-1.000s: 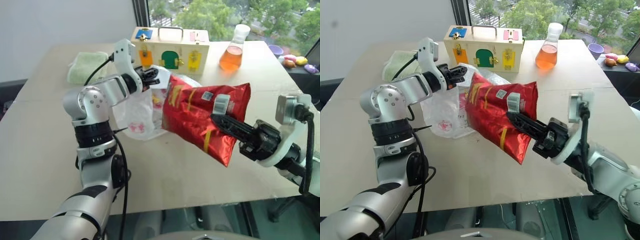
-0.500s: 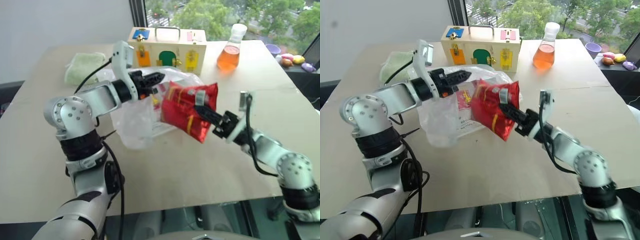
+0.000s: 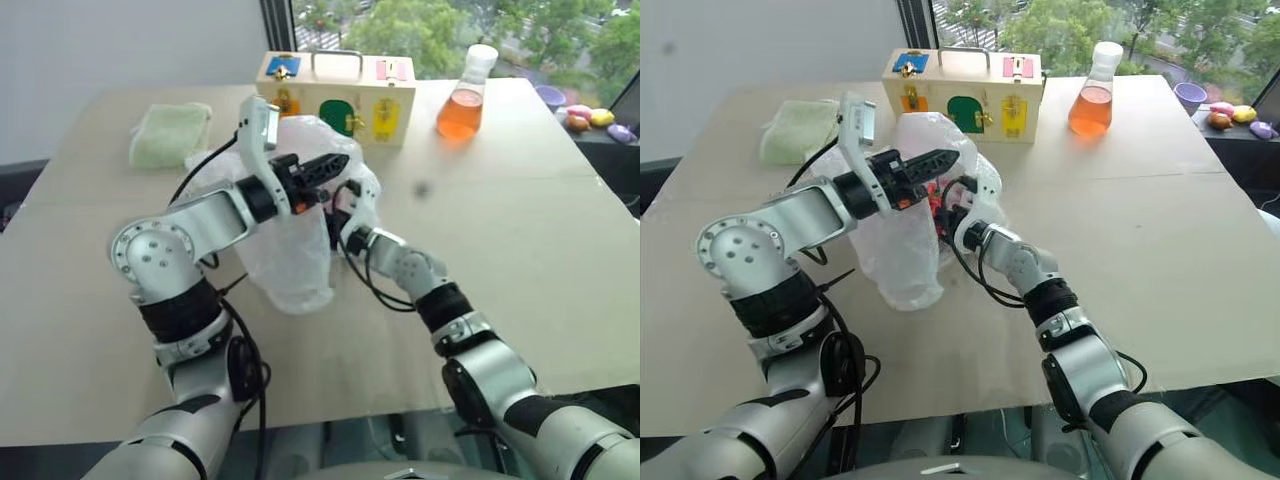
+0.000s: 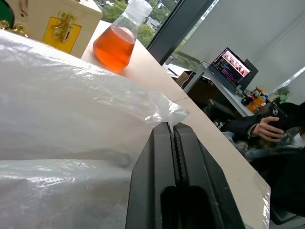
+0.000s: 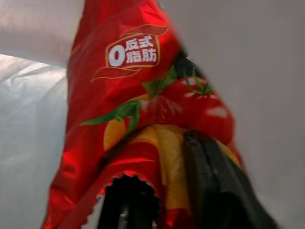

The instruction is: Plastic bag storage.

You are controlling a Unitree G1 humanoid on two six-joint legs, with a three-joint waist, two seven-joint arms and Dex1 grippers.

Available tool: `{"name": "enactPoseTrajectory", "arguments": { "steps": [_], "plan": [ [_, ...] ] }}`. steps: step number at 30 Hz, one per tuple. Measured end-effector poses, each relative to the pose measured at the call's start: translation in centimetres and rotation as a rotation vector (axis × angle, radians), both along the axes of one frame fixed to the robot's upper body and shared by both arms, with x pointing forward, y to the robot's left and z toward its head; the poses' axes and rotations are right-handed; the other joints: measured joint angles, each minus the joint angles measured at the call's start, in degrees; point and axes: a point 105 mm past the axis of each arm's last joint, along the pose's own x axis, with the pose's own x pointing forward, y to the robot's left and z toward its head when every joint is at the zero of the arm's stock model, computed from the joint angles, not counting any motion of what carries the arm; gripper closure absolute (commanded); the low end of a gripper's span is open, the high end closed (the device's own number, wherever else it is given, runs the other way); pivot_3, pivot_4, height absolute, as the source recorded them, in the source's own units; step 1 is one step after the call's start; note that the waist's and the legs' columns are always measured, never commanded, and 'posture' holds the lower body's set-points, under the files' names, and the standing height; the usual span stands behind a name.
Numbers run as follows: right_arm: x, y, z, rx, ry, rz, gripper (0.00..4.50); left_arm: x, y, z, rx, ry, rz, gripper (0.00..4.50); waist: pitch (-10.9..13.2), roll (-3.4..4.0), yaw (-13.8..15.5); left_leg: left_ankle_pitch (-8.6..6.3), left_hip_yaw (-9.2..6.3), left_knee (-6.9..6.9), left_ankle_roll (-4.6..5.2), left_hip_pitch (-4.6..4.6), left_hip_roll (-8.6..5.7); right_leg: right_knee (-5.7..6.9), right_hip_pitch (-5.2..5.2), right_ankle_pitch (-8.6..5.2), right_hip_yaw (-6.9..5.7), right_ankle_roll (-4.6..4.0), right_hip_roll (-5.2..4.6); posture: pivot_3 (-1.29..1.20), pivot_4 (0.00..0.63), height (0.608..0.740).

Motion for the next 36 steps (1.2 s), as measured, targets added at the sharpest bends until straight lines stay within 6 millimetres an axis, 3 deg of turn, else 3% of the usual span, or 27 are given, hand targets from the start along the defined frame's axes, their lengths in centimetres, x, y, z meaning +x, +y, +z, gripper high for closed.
{"name": "enactPoseTrajectory", "arguments": {
  "steps": [3, 6, 7, 8, 10, 12, 14, 19, 23, 27, 30, 36],
  "plan": [
    [0.1, -0.4, -0.1, -0.055, -0.065, 0.011, 2.16, -0.3, 0.1, -0.3, -0.012, 0.003, -0.002, 4.50, 0.00, 0.00, -0.11, 0.00, -0.01, 0.01, -0.01, -0.02, -0.01, 0.06, -0.06, 0.00, 0.00, 0.00, -0.01, 0.00, 0.150, 0.740],
    [-0.3, -1.1, 0.4, -0.091, -0.140, 0.020, 0.63, -0.5, 0.4, -0.6, -0.024, 0.002, 0.003, 4.50, 0.00, 0.01, -0.18, 0.01, -0.04, -0.02, -0.02, -0.03, 0.00, 0.16, -0.14, -0.01, -0.01, -0.02, 0.00, 0.00, 0.150, 0.740],
    [-0.5, -1.8, 0.8, -0.122, -0.196, 0.012, 0.63, -0.5, 0.5, -0.9, -0.020, 0.008, 0.008, 4.50, 0.00, 0.01, -0.19, 0.01, -0.03, -0.02, -0.02, -0.09, 0.00, 0.18, -0.20, -0.01, 0.00, -0.01, 0.00, 0.00, 0.150, 0.740],
    [-0.6, -2.3, 1.0, -0.139, -0.222, 0.009, 0.30, -0.5, 0.6, -1.1, -0.018, 0.009, 0.014, 4.50, 0.00, 0.01, -0.18, 0.01, -0.04, -0.01, -0.03, -0.12, -0.01, 0.18, -0.22, -0.01, -0.01, -0.01, 0.00, 0.00, 0.150, 0.740],
    [-1.9, -4.6, 1.7, -0.170, -0.304, 0.019, 0.30, -0.4, 1.5, -1.2, -0.020, -0.004, 0.044, 4.50, 0.00, 0.01, 0.23, 0.02, -0.10, 0.00, -0.04, -0.20, -0.04, 0.16, -0.23, -0.01, -0.07, -0.01, -0.03, 0.00, 0.150, 0.740],
    [-3.7, -8.1, 2.0, -0.270, -0.380, 0.005, 0.30, -0.1, 2.7, -1.3, -0.015, -0.024, 0.090, 4.50, 0.00, 0.02, 0.50, 0.02, -0.13, 0.00, -0.03, -0.28, -0.11, 0.10, -0.24, -0.01, -0.10, -0.01, -0.11, 0.00, 0.150, 0.740],
    [-4.4, -9.8, 2.0, -0.344, -0.406, -0.015, 0.30, 0.1, 3.2, -1.4, -0.019, -0.027, 0.109, 4.50, 0.00, 0.02, 0.24, 0.02, -0.08, 0.01, -0.03, -0.26, -0.10, 0.10, -0.25, -0.01, -0.07, 0.00, -0.09, 0.00, 0.150, 0.740],
    [-8.5, -12.7, 1.9, -0.541, -0.480, 0.032, 0.30, 0.0, 2.2, -1.1, -0.044, -0.071, 0.063, 4.50, -0.01, 0.02, 0.12, 0.01, -0.08, 0.01, -0.02, -0.17, -0.06, 0.15, -0.22, -0.03, -0.05, -0.01, -0.02, 0.00, 0.150, 0.740],
    [-8.0, -15.2, 2.4, -0.642, -0.493, -0.110, 0.30, 0.1, 2.4, -1.1, -0.046, -0.084, 0.053, 4.50, -0.02, 0.00, -0.10, 0.02, 0.04, 0.03, -0.01, -0.11, -0.02, 0.16, -0.21, -0.04, 0.08, 0.00, 0.05, 0.00, 0.150, 0.740],
    [-5.9, -15.3, 3.3, -0.664, -0.480, -0.246, 0.30, 0.0, 2.3, -1.2, -0.047, -0.087, 0.035, 4.50, -0.02, 0.00, -0.17, 0.02, 0.09, 0.04, -0.02, -0.08, 0.03, 0.16, -0.22, -0.03, 0.15, 0.00, 0.11, 0.00, 0.150, 0.740],
    [-3.9, -14.7, 2.6, -0.679, -0.431, -0.291, 1.04, -0.1, 1.9, -1.4, -0.024, -0.086, 0.011, 4.50, -0.01, 0.02, -0.05, 0.02, 0.08, 0.04, -0.02, -0.13, 0.01, 0.16, -0.24, -0.03, 0.15, -0.01, 0.10, 0.00, 0.150, 0.740],
    [-2.7, -15.6, 2.7, -0.685, -0.386, -0.348, 3.92, -0.5, 2.7, -1.1, -0.001, -0.098, 0.007, 4.50, -0.01, 0.01, 0.32, 0.02, 0.08, 0.03, -0.02, -0.25, -0.01, 0.07, -0.28, -0.02, 0.10, -0.01, 0.02, 0.00, 0.150, 0.740]
  ]
}}
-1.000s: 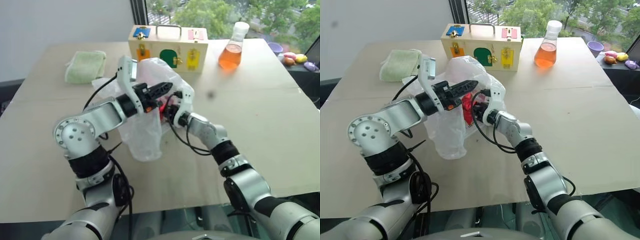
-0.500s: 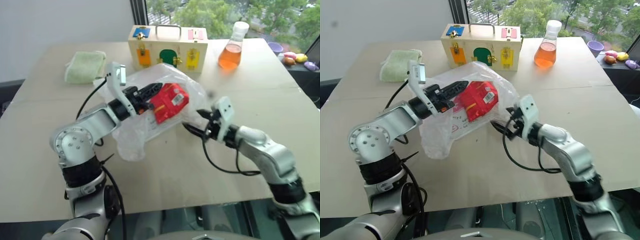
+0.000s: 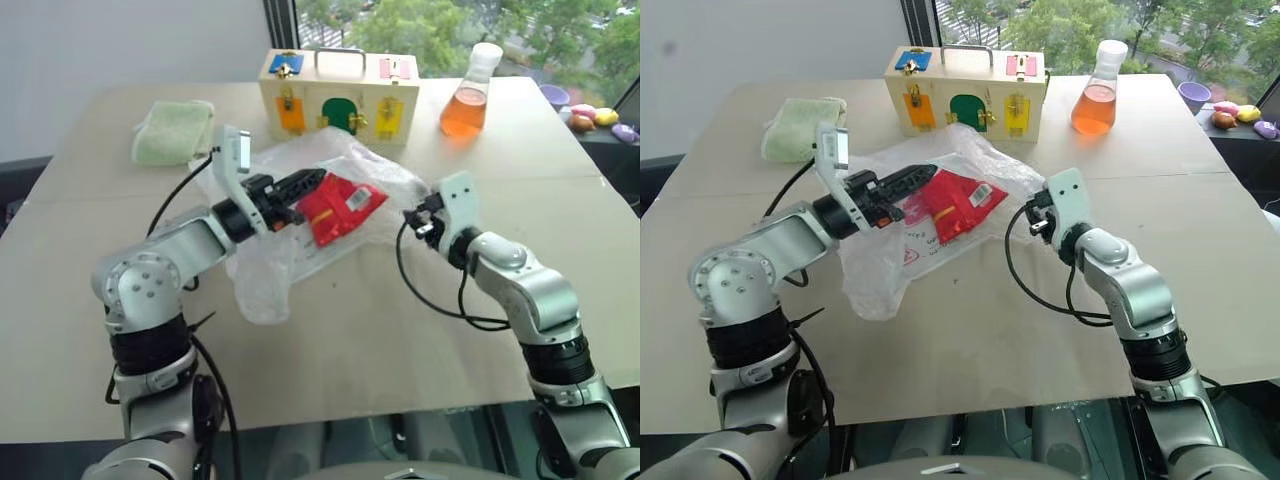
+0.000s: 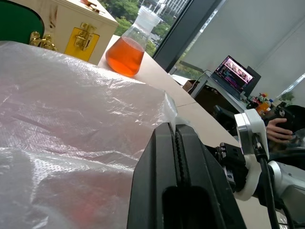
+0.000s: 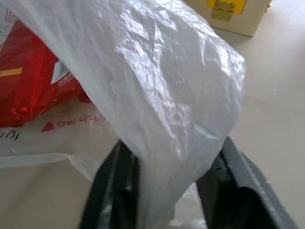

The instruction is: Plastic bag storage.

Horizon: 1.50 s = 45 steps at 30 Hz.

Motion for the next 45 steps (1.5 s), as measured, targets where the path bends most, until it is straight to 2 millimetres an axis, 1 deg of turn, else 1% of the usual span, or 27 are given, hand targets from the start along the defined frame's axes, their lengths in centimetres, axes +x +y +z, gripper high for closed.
{"name": "enactPoseTrajectory", "arguments": {
  "steps": [1, 2, 3, 4, 5, 6, 7, 8, 9, 10, 11, 12, 14, 16, 18, 19, 25, 27, 30, 32, 33, 34, 37, 38, 40, 43, 45],
  "plan": [
    [0.1, -0.2, 0.0, -0.003, 0.000, -0.007, 4.43, -0.1, 0.1, 0.0, 0.001, 0.000, -0.006, 4.50, 0.00, 0.00, -0.02, 0.00, 0.00, 0.00, 0.00, 0.00, 0.00, -0.01, 0.00, 0.00, 0.00, 0.00, 0.00, 0.00, 0.150, 0.740],
    [0.1, -0.4, 0.1, -0.005, 0.003, -0.010, 4.43, -0.9, 0.5, -0.2, 0.001, 0.007, -0.039, 4.50, 0.00, 0.00, -0.20, 0.00, 0.00, -0.02, 0.00, 0.01, 0.02, -0.01, -0.01, 0.00, 0.00, 0.00, 0.01, 0.00, 0.150, 0.740],
    [0.1, -0.6, 0.1, -0.007, 0.004, -0.014, 4.43, -1.1, 0.7, -0.3, -0.004, 0.009, -0.049, 4.50, 0.01, 0.02, -0.29, 0.00, 0.01, -0.02, 0.00, 0.01, 0.02, 0.01, -0.02, 0.00, 0.00, 0.00, 0.01, 0.00, 0.150, 0.740],
    [0.0, -0.7, 0.2, -0.002, 0.006, -0.011, 4.50, -2.1, 1.3, -0.1, -0.035, 0.018, -0.103, 3.98, 0.02, 0.01, -0.58, 0.00, 0.04, -0.04, 0.00, 0.00, 0.07, 0.03, -0.09, 0.00, 0.03, -0.01, 0.06, 0.00, 0.150, 0.740],
    [-0.1, -1.1, 0.1, -0.003, 0.011, -0.019, 4.50, -3.1, 2.2, 0.2, -0.052, 0.022, -0.137, 3.68, 0.02, 0.01, -0.72, 0.00, 0.05, -0.04, 0.01, 0.02, 0.12, 0.10, -0.10, -0.02, 0.05, -0.03, 0.10, 0.00, 0.150, 0.740],
    [-0.1, -1.4, 0.1, 0.000, 0.015, -0.026, 4.50, -3.9, 3.0, 0.5, -0.069, 0.021, -0.156, 3.21, 0.02, 0.02, -0.75, -0.01, 0.04, -0.04, 0.01, 0.03, 0.13, 0.11, -0.13, -0.04, 0.04, -0.05, 0.10, 0.00, 0.150, 0.740],
    [-0.2, -1.8, 0.1, 0.008, 0.021, -0.038, 4.50, -5.0, 4.7, 1.0, -0.081, 0.020, -0.140, 2.74, 0.03, 0.03, -0.78, -0.01, 0.03, -0.08, 0.01, 0.07, 0.14, 0.12, -0.12, -0.04, 0.03, -0.06, 0.11, 0.00, 0.150, 0.740],
    [-0.2, -2.0, 0.1, 0.011, 0.023, -0.046, 4.50, -5.3, 5.4, 1.0, -0.086, 0.021, -0.122, 2.47, 0.01, 0.05, -0.64, -0.01, 0.02, -0.08, 0.01, 0.09, 0.13, 0.14, -0.10, -0.05, 0.02, -0.07, 0.11, 0.00, 0.150, 0.740],
    [-0.3, -2.0, 0.1, 0.015, 0.024, -0.047, 4.50, -5.6, 6.0, 0.9, -0.091, 0.029, -0.106, 1.88, 0.01, 0.06, -0.48, -0.01, 0.01, -0.07, 0.01, 0.09, 0.12, 0.15, -0.09, -0.05, 0.00, -0.06, 0.10, 0.00, 0.150, 0.740],
    [-0.4, -1.6, 0.2, 0.026, 0.022, -0.033, 4.50, -6.7, 6.8, 0.1, -0.104, 0.083, -0.099, 1.59, 0.00, 0.03, -0.43, -0.01, 0.01, -0.05, 0.01, 0.08, 0.12, 0.14, -0.07, -0.05, 0.01, -0.06, 0.09, 0.00, 0.150, 0.740],
    [-0.5, -1.6, 0.2, 0.028, 0.020, -0.031, 4.50, -7.0, 6.9, -0.2, -0.104, 0.103, -0.104, 1.59, 0.00, 0.02, -0.44, -0.01, 0.01, -0.04, 0.02, 0.09, 0.12, 0.13, -0.05, -0.05, 0.00, -0.05, 0.09, 0.00, 0.150, 0.740],
    [-0.7, -1.1, 0.3, 0.042, 0.021, -0.016, 4.50, -9.9, 7.8, -1.8, -0.124, 0.240, -0.168, 1.59, 0.01, -0.02, -0.79, -0.01, 0.06, -0.05, 0.02, 0.07, 0.16, 0.13, -0.11, -0.05, 0.06, -0.06, 0.09, 0.00, 0.150, 0.740],
    [-0.7, -1.4, 0.1, 0.041, 0.031, -0.030, 4.50, -12.0, 8.3, -2.6, -0.139, 0.318, -0.204, 1.59, 0.05, 0.02, -0.64, -0.01, 0.04, -0.05, 0.02, 0.04, 0.12, 0.15, -0.14, -0.06, 0.02, -0.06, 0.03, 0.00, 0.150, 0.740],
    [-0.7, -1.1, 0.1, 0.054, 0.034, -0.024, 4.50, -14.5, 8.5, -3.5, -0.089, 0.388, -0.223, 1.59, 0.06, 0.08, -0.49, -0.01, 0.10, -0.08, 0.02, 0.06, 0.13, 0.10, -0.12, -0.13, 0.02, -0.17, 0.04, 0.00, 0.150, 0.740],
    [-0.8, -0.6, 0.1, 0.069, 0.038, -0.012, 4.50, -15.9, 8.0, -4.7, -0.006, 0.423, -0.239, 1.59, 0.07, 0.13, 0.14, -0.01, 0.05, -0.06, 0.01, 0.08, 0.11, 0.08, -0.07, -0.22, -0.04, -0.30, 0.04, 0.00, 0.150, 0.740],
    [-0.8, -0.5, 0.1, 0.074, 0.040, -0.006, 4.50, -16.0, 7.7, -5.3, 0.048, 0.418, -0.229, 1.59, 0.07, 0.13, 0.31, 0.00, 0.04, -0.06, 0.01, 0.11, 0.11, 0.08, -0.03, -0.22, -0.06, -0.31, 0.04, 0.00, 0.150, 0.740],
    [-0.9, -0.3, 0.0, 0.079, 0.049, -0.004, 4.50, -14.8, 6.1, -7.7, 0.162, 0.329, -0.193, 1.59, 0.04, 0.22, 0.09, 0.01, 0.15, -0.05, -0.01, 0.19, 0.15, 0.08, -0.01, -0.22, 0.05, -0.33, 0.10, 0.00, 0.150, 0.740],
    [-1.1, -0.2, 0.2, 0.083, 0.044, 0.002, 4.50, -13.9, 5.1, -8.8, 0.171, 0.312, -0.168, 1.59, 0.03, 0.21, 0.01, 0.01, 0.13, -0.06, -0.01, 0.16, 0.16, 0.08, -0.02, -0.20, 0.07, -0.32, 0.11, 0.00, 0.150, 0.740],
    [-1.3, -0.3, 0.8, 0.088, 0.031, 0.004, 4.50, -12.3, 4.1, -10.4, 0.240, 0.299, -0.117, 1.59, 0.02, 0.21, -0.10, 0.01, 0.12, -0.07, -0.01, 0.14, 0.15, 0.07, -0.02, -0.12, 0.06, -0.19, 0.11, 0.00, 0.150, 0.740],
    [-1.3, -0.4, 0.9, 0.091, 0.027, -0.002, 4.50, -11.5, 3.4, -10.8, 0.239, 0.281, -0.109, 2.18, 0.02, 0.21, -0.11, 0.00, 0.13, -0.07, -0.01, 0.14, 0.14, 0.07, -0.02, -0.12, 0.06, -0.18, 0.10, 0.00, 0.150, 0.740],
    [-1.4, -0.5, 1.0, 0.093, 0.023, -0.002, 4.50, -11.1, 3.0, -10.8, 0.228, 0.271, -0.105, 2.39, 0.02, 0.21, -0.12, 0.00, 0.12, -0.07, 0.00, 0.14, 0.14, 0.07, -0.02, -0.12, 0.06, -0.17, 0.10, 0.00, 0.150, 0.740],
    [-1.4, -0.6, 1.1, 0.097, 0.025, -0.004, 4.50, -10.6, 2.4, -10.8, 0.194, 0.263, -0.102, 2.93, 0.02, 0.21, -0.14, 0.00, 0.12, -0.07, 0.00, 0.14, 0.14, 0.07, -0.02, -0.10, 0.06, -0.14, 0.10, 0.00, 0.150, 0.740],
    [-1.4, -0.7, 1.1, 0.106, 0.033, -0.004, 4.50, -10.4, 2.0, -10.8, 0.153, 0.271, -0.109, 4.33, 0.02, 0.20, -0.37, 0.00, 0.11, -0.07, 0.00, 0.14, 0.15, 0.08, -0.03, -0.09, 0.05, -0.12, 0.11, 0.00, 0.150, 0.740],
    [-1.4, -0.9, 1.2, 0.111, 0.032, -0.007, 4.50, -10.4, 1.9, -10.7, 0.138, 0.275, -0.112, 4.46, 0.02, 0.21, -0.45, 0.00, 0.12, -0.07, 0.00, 0.14, 0.15, 0.08, -0.03, -0.09, 0.06, -0.12, 0.11, 0.00, 0.150, 0.740],
    [-1.3, -1.2, 1.6, 0.129, 0.024, -0.008, 4.50, -10.5, 1.8, -10.3, 0.086, 0.280, -0.121, 4.46, 0.03, 0.21, -0.44, 0.00, 0.11, -0.07, 0.00, 0.13, 0.15, 0.08, -0.03, -0.09, 0.05, -0.11, 0.11, 0.00, 0.150, 0.740],
    [-1.1, -1.1, 3.4, 0.166, -0.012, 0.022, 4.50, -9.8, 2.4, -8.8, -0.021, 0.270, -0.098, 4.46, 0.03, 0.21, -0.40, 0.00, 0.07, -0.04, 0.00, 0.14, 0.16, 0.10, -0.02, -0.08, 0.02, -0.10, 0.11, 0.00, 0.150, 0.740],
    [-0.9, -1.1, 4.7, 0.181, -0.042, 0.040, 4.50, -9.5, 3.0, -8.3, -0.063, 0.267, -0.075, 4.46, 0.02, 0.21, -0.42, 0.00, 0.07, -0.04, 0.00, 0.14, 0.15, 0.10, -0.01, -0.08, 0.02, -0.10, 0.11, 0.00, 0.150, 0.740]
  ]
}}
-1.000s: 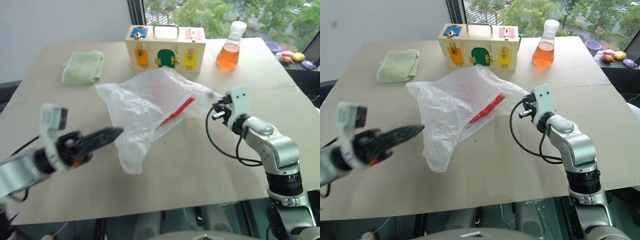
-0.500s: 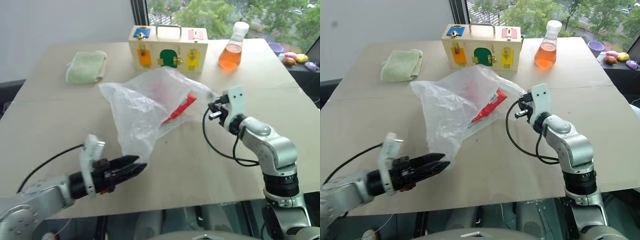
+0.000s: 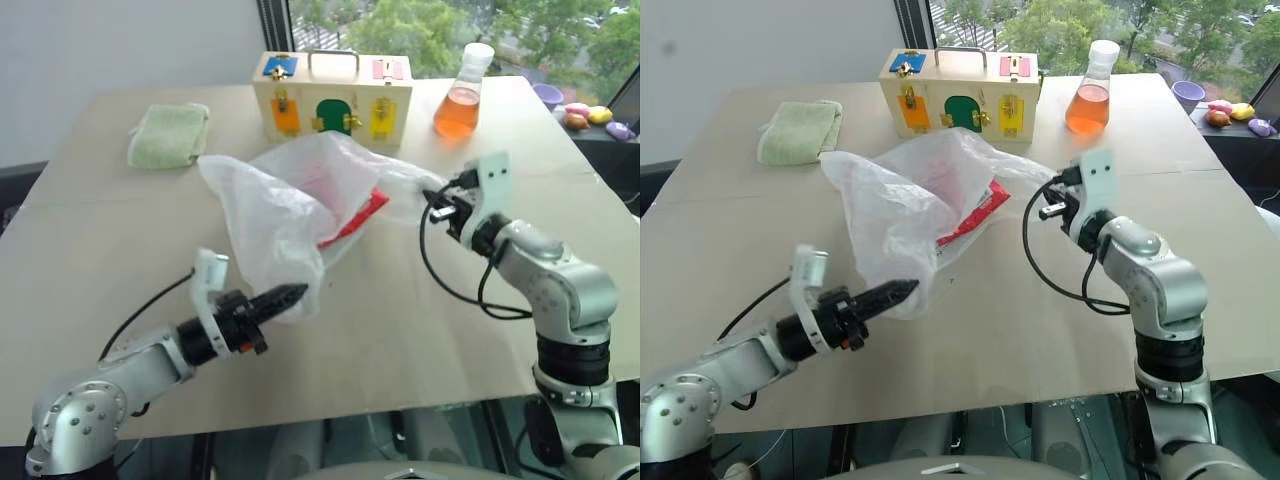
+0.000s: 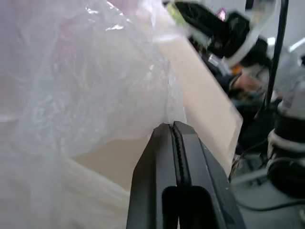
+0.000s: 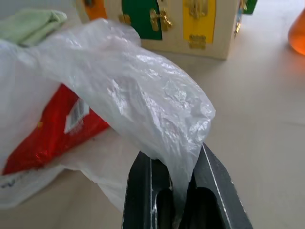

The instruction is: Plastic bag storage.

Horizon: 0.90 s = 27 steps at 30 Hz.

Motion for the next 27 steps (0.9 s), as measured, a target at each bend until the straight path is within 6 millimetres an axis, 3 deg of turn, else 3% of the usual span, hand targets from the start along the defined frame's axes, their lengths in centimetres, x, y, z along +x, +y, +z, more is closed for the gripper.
{"name": "enactPoseTrajectory", "arguments": {
  "steps": [3, 7, 9, 12, 17, 23, 26, 27],
  "plan": [
    [0.1, -0.2, 1.1, 0.020, -0.026, 0.011, 4.50, -0.2, 0.2, 0.1, -0.059, 0.034, 0.008, 4.46, 0.00, 0.00, 0.01, 0.00, 0.00, -0.01, 0.00, -0.02, -0.01, -0.01, 0.00, 0.00, 0.00, 0.00, -0.01, 0.00, 0.150, 0.740],
    [0.4, -0.3, 1.2, 0.028, -0.016, 0.021, 4.50, -0.5, 0.9, 1.0, -0.107, 0.036, 0.026, 4.46, 0.01, 0.01, 0.07, 0.00, -0.01, -0.02, 0.00, -0.03, -0.01, -0.01, -0.01, 0.00, -0.01, -0.01, -0.01, 0.00, 0.150, 0.740],
    [0.4, -0.2, 1.4, 0.029, -0.019, 0.027, 4.50, -0.9, 1.5, 0.0, -0.042, 0.073, 0.045, 4.46, 0.01, 0.01, -0.04, 0.00, 0.02, -0.02, 0.01, -0.02, -0.01, -0.01, -0.01, -0.01, 0.01, -0.01, -0.01, 0.00, 0.150, 0.740],
    [0.4, -0.2, 1.3, 0.029, -0.015, 0.026, 4.50, -1.8, 2.4, -1.8, 0.041, 0.127, 0.053, 3.27, 0.02, 0.03, -0.10, 0.00, 0.06, -0.04, 0.00, 0.00, 0.00, -0.01, -0.03, -0.11, 0.03, -0.19, 0.01, 0.00, 0.150, 0.740],
    [0.4, -0.1, 1.3, 0.036, -0.013, 0.029, 4.50, -2.0, 2.7, -3.5, 0.193, 0.119, 0.042, 0.75, 0.02, 0.04, 0.20, 0.00, 0.05, -0.03, 0.00, -0.01, -0.01, -0.02, -0.01, -0.13, 0.02, -0.22, 0.00, 0.00, 0.150, 0.740],
    [0.3, -0.1, 1.1, 0.040, -0.009, 0.029, 4.50, -0.4, 0.4, -3.5, 0.288, 0.036, -0.029, 0.75, 0.03, 0.06, 0.16, 0.00, 0.05, -0.03, 0.00, -0.02, -0.01, -0.02, -0.02, -0.06, 0.02, -0.10, 0.01, 0.00, 0.150, 0.740],
    [0.3, -0.1, 1.1, 0.042, -0.007, 0.029, 4.50, 0.3, -1.1, -3.0, 0.250, -0.001, -0.057, 1.52, 0.03, 0.06, -0.09, 0.00, 0.09, -0.03, 0.00, -0.03, -0.01, -0.02, -0.03, 0.00, 0.07, 0.00, 0.01, 0.00, 0.150, 0.740],
    [0.3, -0.1, 1.1, 0.042, -0.007, 0.029, 4.50, 0.6, -1.4, -2.5, 0.200, -0.012, -0.057, 2.01, 0.03, 0.06, -0.15, 0.00, 0.09, -0.05, 0.00, -0.03, 0.00, -0.02, -0.05, 0.00, 0.07, 0.00, 0.01, 0.00, 0.150, 0.740]
  ]
}}
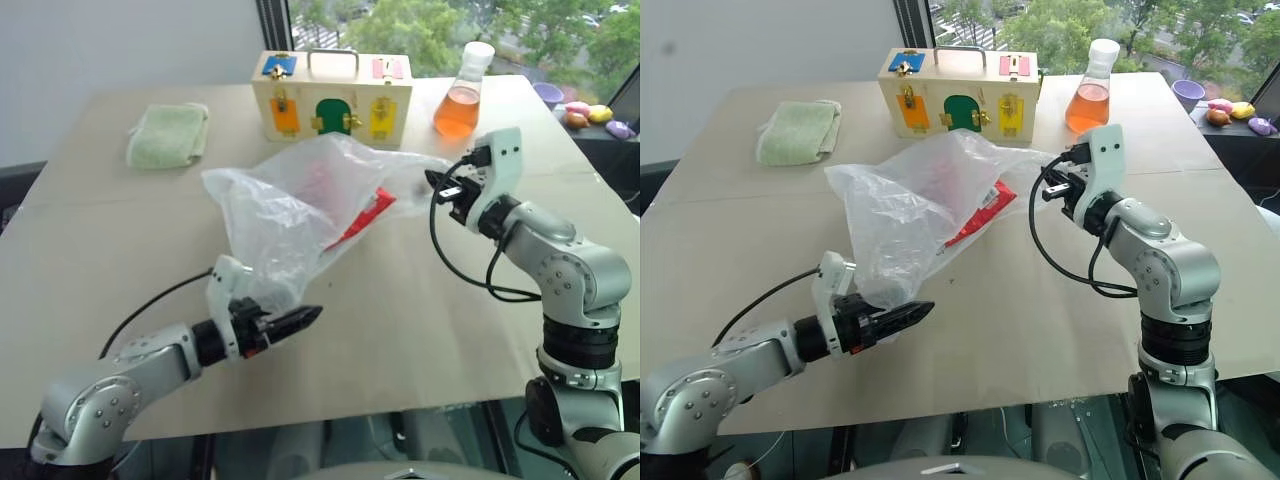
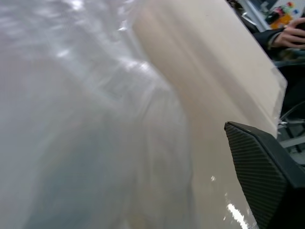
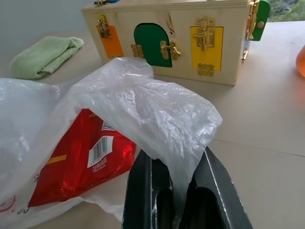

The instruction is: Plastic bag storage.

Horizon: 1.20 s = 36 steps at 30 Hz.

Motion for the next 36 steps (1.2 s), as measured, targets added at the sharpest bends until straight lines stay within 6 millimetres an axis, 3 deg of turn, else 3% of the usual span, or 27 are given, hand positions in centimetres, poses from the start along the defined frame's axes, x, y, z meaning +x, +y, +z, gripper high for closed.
{"name": "enactPoseTrajectory", "arguments": {
  "steps": [1, 3, 4, 6, 7, 9, 10, 11, 13, 16, 19, 22, 27, 30, 33, 35, 36],
  "plan": [
    [0.0, 0.0, 0.0, 0.002, 0.000, 0.001, 4.50, 0.1, -0.2, 0.5, -0.048, -0.005, -0.003, 2.29, 0.00, 0.00, 0.01, 0.00, -0.02, 0.00, 0.00, -0.01, 0.01, 0.00, -0.01, 0.00, -0.02, 0.00, 0.00, 0.00, 0.150, 0.740],
    [0.2, -0.2, 0.6, 0.032, -0.007, 0.006, 4.50, 0.6, -0.2, 3.5, -0.245, -0.031, -0.018, 3.44, 0.03, -0.01, 0.17, 0.00, -0.10, 0.04, 0.00, -0.07, 0.02, 0.02, -0.02, 0.01, -0.09, 0.00, -0.01, 0.00, 0.150, 0.740],
    [0.3, -0.3, 1.0, 0.043, -0.013, 0.007, 4.50, 0.9, -0.1, 4.4, -0.284, -0.047, -0.020, 3.59, 0.05, -0.01, 0.20, 0.00, -0.12, 0.07, 0.00, -0.08, 0.02, 0.03, -0.02, 0.01, -0.10, 0.01, -0.01, 0.00, 0.150, 0.740],
    [1.2, -0.6, 4.6, 0.117, -0.089, 0.019, 4.50, 2.6, 1.2, 10.4, -0.472, -0.174, -0.012, 4.48, 0.11, 0.02, 0.38, 0.01, -0.21, 0.25, 0.01, -0.13, 0.00, 0.09, 0.01, 0.02, -0.21, 0.03, -0.01, 0.00, 0.150, 0.740],
    [1.5, -0.7, 7.4, 0.160, -0.158, 0.032, 4.50, 3.7, 2.2, 14.0, -0.557, -0.253, 0.006, 4.48, 0.12, 0.01, 0.45, 0.01, -0.25, 0.30, 0.01, -0.08, -0.01, 0.11, 0.07, 0.03, -0.26, 0.03, 0.00, 0.00, 0.150, 0.740],
    [1.5, -0.9, 11.5, 0.200, -0.267, 0.054, 4.50, 4.5, 3.5, 18.5, -0.646, -0.353, 0.026, 4.48, 0.11, 0.00, 0.41, 0.01, -0.25, 0.30, 0.01, 0.00, -0.02, 0.10, 0.17, 0.03, -0.27, 0.02, 0.00, 0.00, 0.150, 0.740],
    [1.6, -1.4, 14.5, 0.216, -0.335, 0.065, 4.50, 5.4, 4.4, 21.6, -0.690, -0.419, 0.045, 4.48, 0.09, 0.00, 0.46, 0.01, -0.29, 0.23, 0.02, 0.06, -0.06, -0.01, 0.27, 0.03, -0.29, 0.01, 0.00, 0.00, 0.150, 0.740],
    [1.6, -1.4, 15.1, 0.216, -0.348, 0.069, 4.50, 5.7, 4.7, 22.4, -0.703, -0.432, 0.055, 4.48, 0.09, 0.01, 0.45, 0.01, -0.31, 0.23, 0.02, 0.03, -0.09, 0.02, 0.28, 0.03, -0.30, 0.01, -0.02, 0.00, 0.150, 0.740],
    [1.9, -2.2, 18.1, 0.189, -0.409, 0.087, 4.50, 7.3, 5.8, 26.0, -0.723, -0.499, 0.094, 4.48, 0.09, -0.03, 0.46, 0.01, -0.34, 0.03, 0.01, -0.01, -0.12, -0.26, 0.28, 0.04, -0.35, 0.02, -0.03, 0.00, 0.150, 0.740],
    [2.4, -3.8, 19.6, 0.128, -0.445, 0.069, 4.50, 8.9, 5.6, 27.6, -0.703, -0.514, 0.103, 4.48, 0.08, -0.01, 0.45, 0.02, -0.34, -0.12, -0.01, -0.12, -0.16, -0.43, 0.24, 0.02, -0.39, 0.02, -0.11, 0.00, 0.150, 0.740],
    [3.0, -5.3, 19.7, 0.063, -0.436, 0.042, 4.50, 11.0, 5.3, 28.1, -0.666, -0.497, 0.128, 4.48, 0.10, -0.01, 0.23, 0.12, -0.29, -0.21, -0.19, -0.48, -0.16, -0.60, -0.05, 0.04, -0.38, 0.05, -0.13, 0.00, 0.150, 0.740],
    [2.7, -6.6, 19.9, 0.004, -0.449, 0.016, 4.50, 11.3, 5.3, 28.8, -0.658, -0.511, 0.117, 4.48, 0.10, 0.01, -0.12, 0.13, -0.25, -0.18, -0.21, -1.02, -0.14, -0.31, -0.70, 0.04, -0.37, 0.05, -0.18, 0.00, 0.150, 0.740],
    [1.4, -7.8, 17.3, -0.098, -0.456, -0.011, 4.50, 11.1, 5.8, 26.9, -0.607, -0.499, 0.114, 4.48, 0.10, 0.03, -0.27, 0.13, -0.19, -0.22, -0.22, -1.01, -0.10, -0.26, -0.77, 0.04, -0.33, 0.04, -0.19, 0.00, 0.150, 0.740],
    [0.8, -8.2, 13.5, -0.112, -0.364, -0.016, 4.50, 10.7, 6.0, 21.3, -0.462, -0.418, 0.140, 4.48, 0.14, 0.03, 0.01, 0.13, -0.16, 0.00, -0.21, -1.07, -0.13, -0.08, -0.84, 0.04, -0.28, 0.04, -0.24, 0.00, 0.150, 0.740],
    [-2.5, -7.8, 8.4, -0.202, -0.266, 0.067, 4.50, 8.5, 6.0, 14.4, -0.288, -0.307, 0.161, 4.48, 0.11, 0.03, 0.41, 0.10, -0.22, -0.03, -0.17, -0.99, -0.11, -0.06, -0.73, 0.02, -0.31, 0.03, -0.25, 0.00, 0.150, 0.740],
    [-4.4, -6.5, 4.1, -0.242, -0.155, 0.162, 4.50, 8.1, 6.5, 10.5, -0.256, -0.217, 0.212, 4.48, 0.13, 0.04, 0.74, -0.01, -0.27, 0.09, 0.02, -1.00, -0.11, -0.12, -0.70, 0.03, -0.35, 0.04, -0.25, 0.00, 0.150, 0.740],
    [-4.9, -6.0, 2.8, -0.255, -0.122, 0.182, 4.50, 8.0, 6.7, 9.6, -0.233, -0.205, 0.233, 4.48, 0.14, 0.01, 0.81, -0.02, -0.30, 0.17, 0.04, -1.00, -0.13, -0.08, -0.68, 0.04, -0.36, 0.04, -0.24, 0.00, 0.150, 0.740]
  ]
}}
